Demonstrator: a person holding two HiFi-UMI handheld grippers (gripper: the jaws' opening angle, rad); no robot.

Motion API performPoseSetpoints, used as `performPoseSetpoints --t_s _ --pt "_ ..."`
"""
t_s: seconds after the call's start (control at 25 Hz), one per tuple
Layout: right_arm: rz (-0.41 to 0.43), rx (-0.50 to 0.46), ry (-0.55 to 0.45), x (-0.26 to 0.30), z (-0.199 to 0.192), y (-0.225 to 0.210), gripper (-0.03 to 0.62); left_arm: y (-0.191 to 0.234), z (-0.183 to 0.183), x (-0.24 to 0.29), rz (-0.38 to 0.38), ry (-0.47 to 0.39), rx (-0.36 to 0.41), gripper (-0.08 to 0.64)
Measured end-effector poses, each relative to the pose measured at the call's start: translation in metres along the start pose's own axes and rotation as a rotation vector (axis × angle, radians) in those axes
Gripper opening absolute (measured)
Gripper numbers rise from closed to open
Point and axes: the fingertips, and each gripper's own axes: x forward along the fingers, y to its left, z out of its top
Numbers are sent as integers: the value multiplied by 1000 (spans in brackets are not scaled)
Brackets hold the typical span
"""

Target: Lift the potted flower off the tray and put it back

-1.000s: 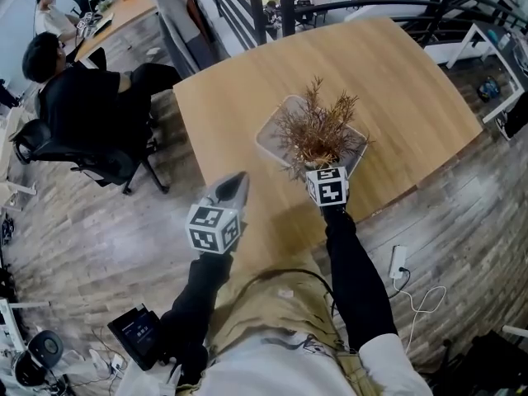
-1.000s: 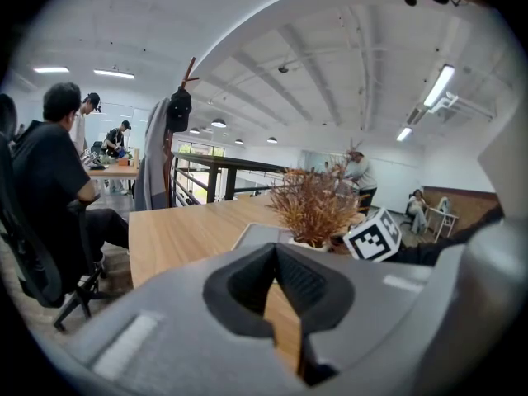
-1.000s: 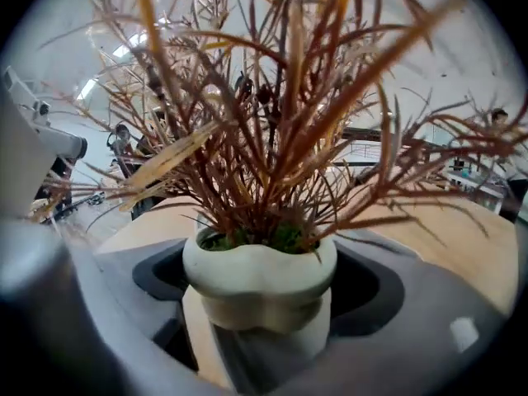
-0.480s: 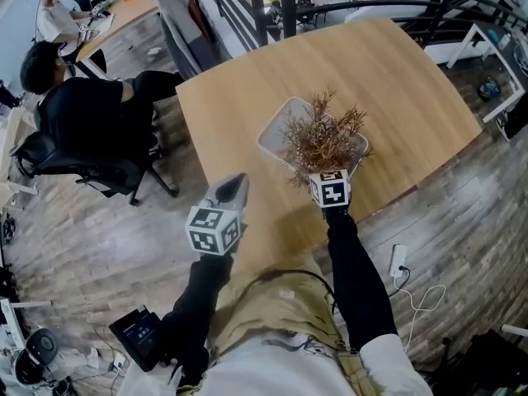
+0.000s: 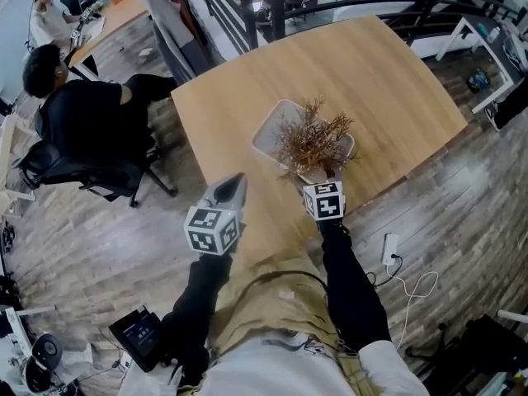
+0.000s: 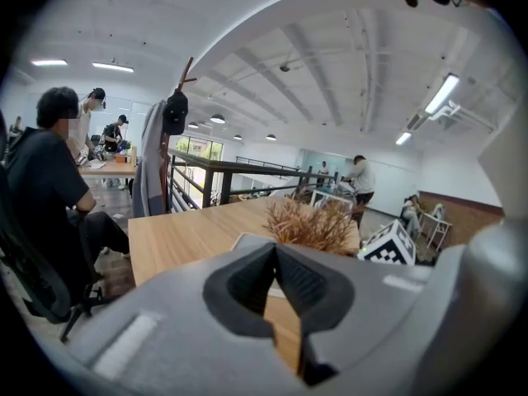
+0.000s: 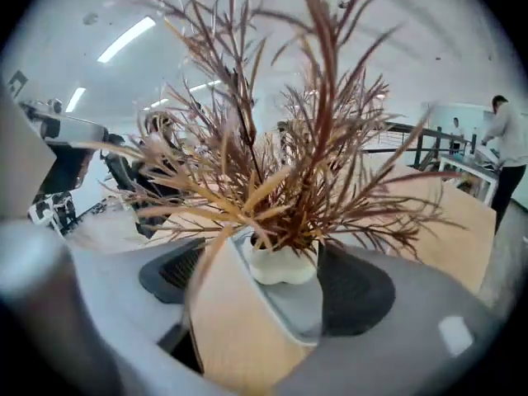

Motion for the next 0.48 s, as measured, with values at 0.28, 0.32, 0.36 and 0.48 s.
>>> performPoseSetpoints --t_s 0.28,0.32,0.36,0.48 --pt "-34 13 34 -59 19 24 357 -21 40 -25 -29 -6 -24 2" --pt "-39 9 31 -68 24 28 343 -24 45 -28 -32 -10 -27 2" --pt "-43 3 27 -76 30 32 315 -26 49 -29 -35 -15 -28 2" --pt "-51 -22 -5 -103 48 41 247 -35 62 -31 -48 -32 -21 2"
